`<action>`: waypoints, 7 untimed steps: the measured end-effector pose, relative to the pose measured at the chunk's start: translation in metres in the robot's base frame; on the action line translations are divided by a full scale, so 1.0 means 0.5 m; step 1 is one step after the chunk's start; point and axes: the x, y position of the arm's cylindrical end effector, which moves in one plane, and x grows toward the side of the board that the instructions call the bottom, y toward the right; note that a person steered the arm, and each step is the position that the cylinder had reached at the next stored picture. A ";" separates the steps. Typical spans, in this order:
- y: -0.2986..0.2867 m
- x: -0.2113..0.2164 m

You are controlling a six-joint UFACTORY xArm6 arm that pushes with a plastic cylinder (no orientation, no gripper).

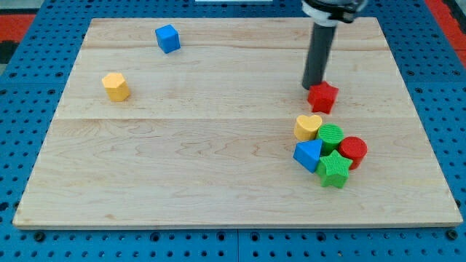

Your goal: Push the red star into group of blocks

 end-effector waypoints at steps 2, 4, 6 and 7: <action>0.053 0.108; 0.086 0.092; 0.132 0.157; 0.132 0.165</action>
